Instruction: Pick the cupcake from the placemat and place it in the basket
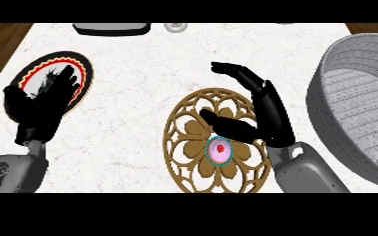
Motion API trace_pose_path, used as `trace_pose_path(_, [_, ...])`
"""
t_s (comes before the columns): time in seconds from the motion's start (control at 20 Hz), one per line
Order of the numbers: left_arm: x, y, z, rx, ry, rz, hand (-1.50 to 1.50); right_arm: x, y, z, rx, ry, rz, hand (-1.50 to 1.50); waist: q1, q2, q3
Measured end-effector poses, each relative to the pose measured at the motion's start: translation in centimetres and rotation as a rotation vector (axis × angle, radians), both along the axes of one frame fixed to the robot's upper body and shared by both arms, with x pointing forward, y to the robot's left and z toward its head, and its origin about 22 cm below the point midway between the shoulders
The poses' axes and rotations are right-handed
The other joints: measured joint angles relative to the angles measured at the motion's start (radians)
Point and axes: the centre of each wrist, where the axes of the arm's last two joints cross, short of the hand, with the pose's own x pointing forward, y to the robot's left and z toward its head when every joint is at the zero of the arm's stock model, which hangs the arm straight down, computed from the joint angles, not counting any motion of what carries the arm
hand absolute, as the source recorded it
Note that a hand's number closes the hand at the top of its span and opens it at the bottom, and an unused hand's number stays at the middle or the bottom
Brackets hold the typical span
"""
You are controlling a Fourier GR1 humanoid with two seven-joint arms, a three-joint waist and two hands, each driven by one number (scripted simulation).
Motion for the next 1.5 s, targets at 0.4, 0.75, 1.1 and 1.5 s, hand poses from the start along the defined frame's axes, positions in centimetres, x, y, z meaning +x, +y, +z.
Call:
trace_pose_path(0.4, [0.0,0.6,-0.2,0.011,0.008,0.007,0.00,-0.8,9.3,4.5,-0.087,0.084,-0.142,-1.50,-0.011,-0.006,-0.002])
trace_pose_path(0.75, [0.1,0.9,-0.2,0.016,0.023,0.037,0.00,1.2,9.4,8.7,-0.453,0.274,-0.375,-1.50,-0.044,-0.022,-0.005])
trace_pose_path(1.1, [-0.2,1.3,-0.6,0.006,0.030,0.049,0.00,2.2,7.7,15.0,-0.569,0.373,-0.445,-1.50,-0.050,-0.022,-0.002])
trace_pose_path(1.5, [-0.8,1.8,-1.0,0.002,0.033,0.060,0.00,1.5,4.8,17.4,-0.538,0.508,-0.271,-1.50,-0.062,-0.023,0.000])
